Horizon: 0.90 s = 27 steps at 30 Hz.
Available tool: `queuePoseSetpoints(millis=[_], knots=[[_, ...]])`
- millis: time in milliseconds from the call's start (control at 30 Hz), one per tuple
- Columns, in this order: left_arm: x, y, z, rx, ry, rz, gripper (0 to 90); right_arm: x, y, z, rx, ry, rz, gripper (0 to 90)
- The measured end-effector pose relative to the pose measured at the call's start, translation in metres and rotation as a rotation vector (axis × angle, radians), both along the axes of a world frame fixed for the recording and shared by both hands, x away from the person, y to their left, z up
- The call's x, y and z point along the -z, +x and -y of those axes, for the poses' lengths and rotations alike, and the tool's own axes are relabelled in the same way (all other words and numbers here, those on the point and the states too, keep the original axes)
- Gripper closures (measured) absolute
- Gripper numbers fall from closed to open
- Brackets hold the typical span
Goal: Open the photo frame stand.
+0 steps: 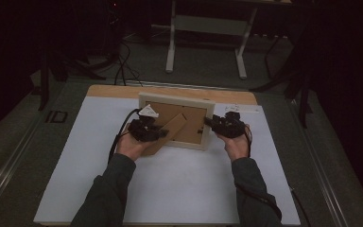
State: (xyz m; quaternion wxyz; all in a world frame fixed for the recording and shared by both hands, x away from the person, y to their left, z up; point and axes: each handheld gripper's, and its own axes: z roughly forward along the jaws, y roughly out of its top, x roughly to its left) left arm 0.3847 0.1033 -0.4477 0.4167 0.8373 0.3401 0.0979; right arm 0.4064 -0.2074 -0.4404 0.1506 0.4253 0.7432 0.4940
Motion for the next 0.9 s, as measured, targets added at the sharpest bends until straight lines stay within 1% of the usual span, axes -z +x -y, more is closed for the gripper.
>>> queuePoseSetpoints(millis=[133,233,333,467,500,700,900], knots=[[0.001,0.0,0.003,-0.012,0.004,0.01,75.6,-0.003,0.0,0.0,0.001,-0.022,0.017,62.2],[0.0,0.0,0.004,-0.016,0.004,0.018,75.6,-0.004,0.0,0.0,0.002,-0.027,0.025,62.2],[-0.001,-0.001,0.007,-0.02,0.005,0.035,75.6,-0.007,0.001,-0.001,0.01,-0.034,0.031,61.8],[0.0,0.0,0.009,-0.031,0.002,0.044,75.6,-0.011,0.003,-0.002,0.022,-0.034,0.042,60.4],[0.001,0.0,0.009,-0.035,0.0,0.046,75.6,-0.011,0.003,-0.002,0.025,-0.034,0.044,60.1],[0.002,-0.001,0.013,-0.042,0.017,0.057,75.7,-0.009,0.004,-0.001,0.027,-0.047,0.046,59.5],[0.001,0.0,0.015,-0.055,0.006,0.061,75.7,-0.012,0.004,-0.004,0.049,-0.07,0.086,59.4]])
